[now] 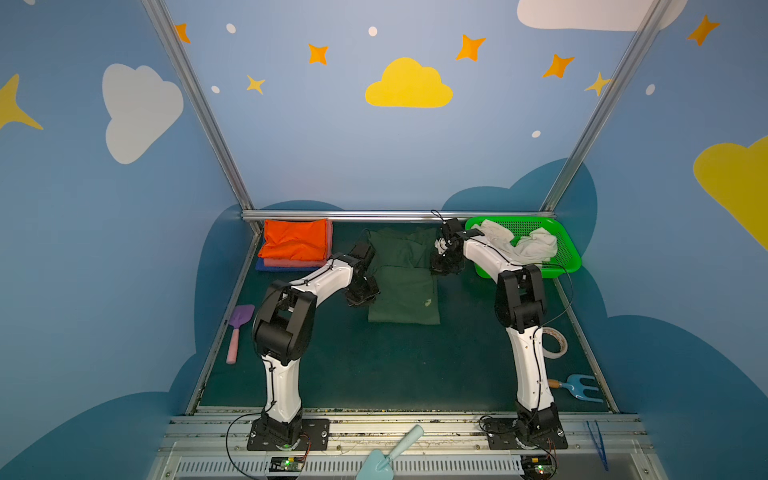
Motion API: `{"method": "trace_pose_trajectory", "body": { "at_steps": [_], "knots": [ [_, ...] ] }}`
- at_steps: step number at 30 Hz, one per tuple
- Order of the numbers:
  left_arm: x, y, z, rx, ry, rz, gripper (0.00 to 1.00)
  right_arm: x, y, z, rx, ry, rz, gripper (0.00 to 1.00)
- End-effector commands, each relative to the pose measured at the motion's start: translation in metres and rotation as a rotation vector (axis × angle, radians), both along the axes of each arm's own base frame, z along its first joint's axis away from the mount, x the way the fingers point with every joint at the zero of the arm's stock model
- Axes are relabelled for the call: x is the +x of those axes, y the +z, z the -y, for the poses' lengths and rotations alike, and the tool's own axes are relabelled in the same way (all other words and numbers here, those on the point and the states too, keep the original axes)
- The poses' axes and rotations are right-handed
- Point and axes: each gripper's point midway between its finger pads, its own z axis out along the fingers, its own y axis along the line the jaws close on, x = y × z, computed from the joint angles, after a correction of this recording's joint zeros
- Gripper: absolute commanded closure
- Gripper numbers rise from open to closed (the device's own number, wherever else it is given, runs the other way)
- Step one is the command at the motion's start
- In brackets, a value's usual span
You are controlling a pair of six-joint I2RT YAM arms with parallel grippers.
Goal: Fold and stack the t-shirts
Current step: 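Move both grippers back toward the near edge of the folded shirt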
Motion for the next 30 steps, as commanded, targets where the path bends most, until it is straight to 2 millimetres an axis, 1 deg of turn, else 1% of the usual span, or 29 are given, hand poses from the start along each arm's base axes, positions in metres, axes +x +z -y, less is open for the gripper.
{"method": "trace_pose_trajectory", "body": {
  "at_steps": [1, 3, 6, 7, 8, 11, 13, 16, 19, 21, 22, 25, 30],
  "knots": [
    [-0.008, 0.013, -0.014, 0.065, -0.017, 0.022, 0.79, -0.019, 0.023, -0.001, 0.027, 0.014, 0.0, 0.98],
    [-0.013, 0.014, -0.02, 0.083, -0.018, 0.027, 0.73, -0.033, 0.031, 0.003, 0.034, 0.01, 0.005, 0.92],
    [-0.021, 0.01, -0.025, 0.093, -0.021, 0.024, 0.59, -0.06, 0.039, 0.014, 0.04, -0.009, 0.013, 0.77],
    [-0.024, 0.008, -0.025, 0.09, -0.025, 0.02, 0.56, -0.07, 0.04, 0.017, 0.043, -0.017, 0.013, 0.72],
    [-0.027, 0.005, -0.025, 0.084, -0.029, 0.014, 0.52, -0.081, 0.04, 0.021, 0.047, -0.025, 0.007, 0.66],
    [-0.032, -0.001, -0.023, 0.065, -0.033, 0.007, 0.42, -0.11, 0.036, 0.027, 0.045, -0.04, -0.011, 0.56],
    [-0.033, -0.005, -0.022, 0.048, -0.03, 0.018, 0.38, -0.129, 0.028, 0.029, 0.053, -0.05, -0.035, 0.5],
    [-0.033, -0.01, -0.021, 0.024, -0.015, 0.029, 0.37, -0.152, 0.016, 0.029, 0.069, -0.061, -0.07, 0.45],
    [-0.036, -0.017, -0.012, -0.042, -0.009, 0.016, 0.38, -0.164, 0.007, 0.027, 0.095, -0.075, -0.086, 0.43],
    [-0.036, -0.021, -0.007, -0.087, 0.002, 0.015, 0.42, -0.168, 0.004, 0.025, 0.118, -0.085, -0.093, 0.42],
    [-0.037, -0.024, -0.006, -0.105, 0.011, 0.008, 0.46, -0.169, 0.003, 0.024, 0.126, -0.088, -0.096, 0.42],
    [-0.038, -0.03, -0.006, -0.119, 0.032, -0.007, 0.53, -0.171, -0.001, 0.022, 0.144, -0.099, -0.101, 0.41],
    [-0.041, -0.035, 0.001, -0.175, 0.044, -0.021, 0.6, -0.173, -0.009, 0.017, 0.167, -0.111, -0.121, 0.4]
  ]
}}
